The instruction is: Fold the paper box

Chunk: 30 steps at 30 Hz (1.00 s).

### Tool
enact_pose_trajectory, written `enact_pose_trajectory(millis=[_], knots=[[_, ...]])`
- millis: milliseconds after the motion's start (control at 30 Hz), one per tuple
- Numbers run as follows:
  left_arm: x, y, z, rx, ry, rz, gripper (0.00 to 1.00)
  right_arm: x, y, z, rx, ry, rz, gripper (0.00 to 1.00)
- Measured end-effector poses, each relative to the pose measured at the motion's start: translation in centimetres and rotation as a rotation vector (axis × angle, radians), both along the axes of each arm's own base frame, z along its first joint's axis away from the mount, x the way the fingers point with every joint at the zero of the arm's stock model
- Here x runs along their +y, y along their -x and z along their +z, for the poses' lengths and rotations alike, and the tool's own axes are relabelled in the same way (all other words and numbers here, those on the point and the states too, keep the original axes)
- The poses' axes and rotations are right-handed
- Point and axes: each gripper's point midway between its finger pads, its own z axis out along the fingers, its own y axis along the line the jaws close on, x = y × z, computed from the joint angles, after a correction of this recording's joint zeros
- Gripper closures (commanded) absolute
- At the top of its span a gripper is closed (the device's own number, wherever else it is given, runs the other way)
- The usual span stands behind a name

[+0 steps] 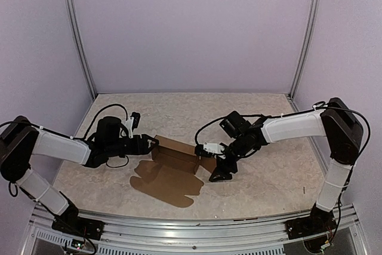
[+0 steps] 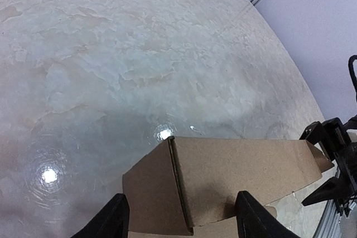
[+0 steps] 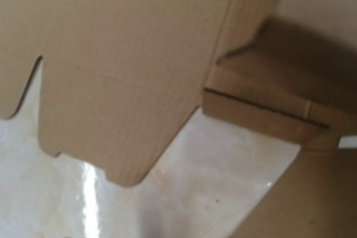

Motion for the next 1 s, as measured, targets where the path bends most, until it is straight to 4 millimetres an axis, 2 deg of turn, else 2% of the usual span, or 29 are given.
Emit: enact_pose_trajectory(millis=[167, 300, 467, 567, 700, 767, 867, 1000], knots=[[-0.2, 0.3, -0.1, -0.003, 0.005, -0.004, 0.36, 0.1, 0.0, 0.4, 0.008, -0.002, -0.001, 0.18], [-0.4, 0.5, -0.2, 0.001, 0.008, -0.006, 0.37, -0.8, 0.3, 1.0, -0.002, 0.02, 0.01, 0.17], [-0.4, 0.4, -0.1, 0.001, 0.012, -0.003, 0.37, -2.8, -0.2, 4.7, -0.034, -0.013, -0.004, 0.17], [-0.3, 0.5, -0.2, 0.005, 0.017, 0.0, 0.37, -4.4, -1.8, 7.4, -0.061, -0.055, -0.053, 0.18], [-0.2, 0.8, -0.5, 0.01, 0.024, 0.004, 0.37, -5.9, -4.3, 9.0, -0.123, -0.092, -0.135, 0.22], [-0.2, 1.0, -0.6, 0.012, 0.03, 0.006, 0.37, -6.8, -5.7, 8.2, -0.163, -0.075, -0.196, 0.23], [-0.2, 1.2, -0.9, 0.013, 0.032, 0.009, 0.37, -7.7, -6.7, 5.6, -0.193, -0.011, -0.245, 0.23], [-0.4, 1.4, -0.9, 0.012, 0.033, 0.012, 0.36, -7.7, -6.2, 1.7, -0.203, 0.085, -0.235, 0.22]])
